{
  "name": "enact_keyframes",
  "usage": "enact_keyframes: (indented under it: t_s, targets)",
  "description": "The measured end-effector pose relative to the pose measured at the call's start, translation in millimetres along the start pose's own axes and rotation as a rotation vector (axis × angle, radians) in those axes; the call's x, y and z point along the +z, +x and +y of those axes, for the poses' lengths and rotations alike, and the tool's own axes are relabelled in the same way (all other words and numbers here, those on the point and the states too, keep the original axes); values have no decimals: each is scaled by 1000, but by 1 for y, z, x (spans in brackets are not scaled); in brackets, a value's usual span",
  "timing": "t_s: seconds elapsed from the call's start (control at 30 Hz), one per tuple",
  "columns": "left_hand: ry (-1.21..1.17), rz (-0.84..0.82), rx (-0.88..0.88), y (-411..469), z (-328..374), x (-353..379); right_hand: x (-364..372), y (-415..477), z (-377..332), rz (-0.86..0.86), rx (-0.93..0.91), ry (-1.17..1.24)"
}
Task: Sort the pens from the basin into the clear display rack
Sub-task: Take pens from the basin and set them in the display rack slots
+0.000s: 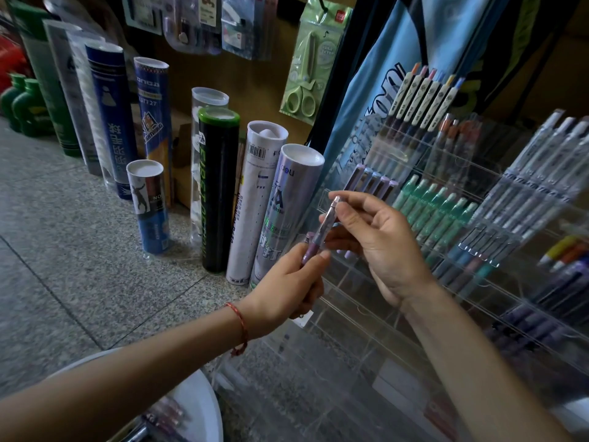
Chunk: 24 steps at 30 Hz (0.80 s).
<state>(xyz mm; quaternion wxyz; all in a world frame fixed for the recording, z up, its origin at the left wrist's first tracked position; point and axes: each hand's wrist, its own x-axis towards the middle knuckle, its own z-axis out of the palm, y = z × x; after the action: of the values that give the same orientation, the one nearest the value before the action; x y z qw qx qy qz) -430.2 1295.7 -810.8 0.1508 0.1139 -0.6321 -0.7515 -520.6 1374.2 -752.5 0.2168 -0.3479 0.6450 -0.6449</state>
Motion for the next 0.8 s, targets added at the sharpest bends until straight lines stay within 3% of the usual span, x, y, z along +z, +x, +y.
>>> enact_keyframes:
  t_s: [0.17, 0.3, 0.4, 0.5, 0.63, 0.8]
  targets:
    - [270, 68, 145, 12, -2, -5, 3, -3, -1, 70, -99, -8]
    - [571, 71, 212, 19, -6, -19, -2, -5, -15, 238, -463, -148]
    - [649, 65, 197, 18, -15, -30, -7, -1, -14, 290, -718, -442]
    - [668, 15, 170, 16, -20, -35, -6, 5, 16, 216, -596, -642]
    - [703, 24, 172, 19, -20, -39, -5, 9, 39, 179, -391, -542]
    - [687, 9, 168, 25, -24, -40, -3, 14, 44, 153, -322, -477]
